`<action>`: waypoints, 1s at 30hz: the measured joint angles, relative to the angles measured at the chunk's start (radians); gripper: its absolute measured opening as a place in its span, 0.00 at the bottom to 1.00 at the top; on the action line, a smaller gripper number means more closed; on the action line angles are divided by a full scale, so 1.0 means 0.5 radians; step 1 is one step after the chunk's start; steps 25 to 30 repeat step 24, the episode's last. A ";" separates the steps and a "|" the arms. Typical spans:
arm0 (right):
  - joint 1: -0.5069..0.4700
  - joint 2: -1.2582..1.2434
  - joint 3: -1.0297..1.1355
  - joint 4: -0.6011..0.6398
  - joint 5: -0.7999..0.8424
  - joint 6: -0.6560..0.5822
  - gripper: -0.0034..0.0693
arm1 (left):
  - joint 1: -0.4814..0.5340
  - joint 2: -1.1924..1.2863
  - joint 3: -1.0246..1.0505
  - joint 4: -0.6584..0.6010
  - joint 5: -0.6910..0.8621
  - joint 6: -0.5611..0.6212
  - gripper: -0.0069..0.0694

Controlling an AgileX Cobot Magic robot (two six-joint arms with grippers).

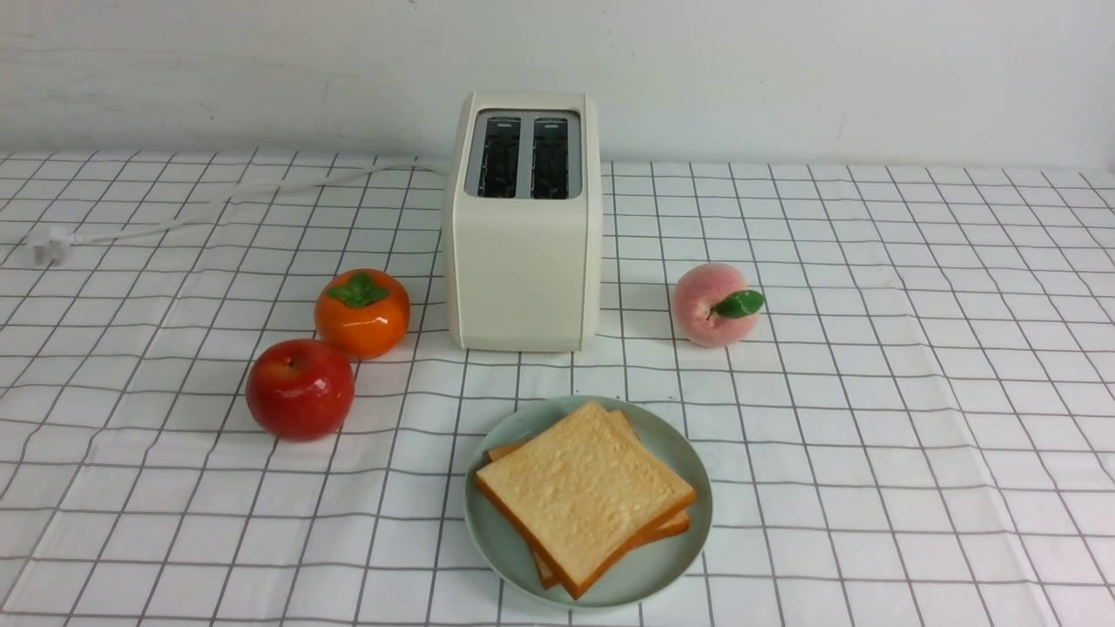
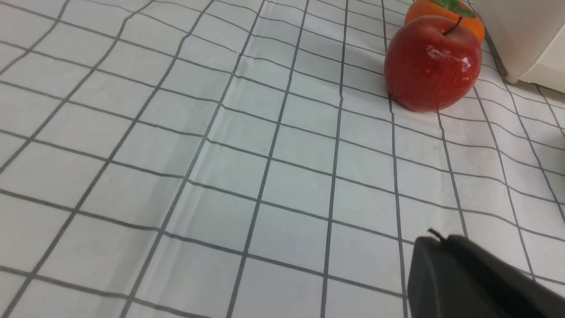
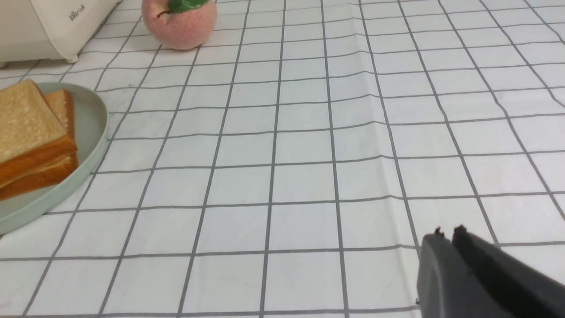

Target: Take toasted bread from bread machine on white checkered table place on plate.

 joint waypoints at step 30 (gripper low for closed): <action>0.000 0.000 0.000 -0.001 0.000 0.000 0.14 | 0.000 0.000 0.000 0.000 0.000 0.000 0.08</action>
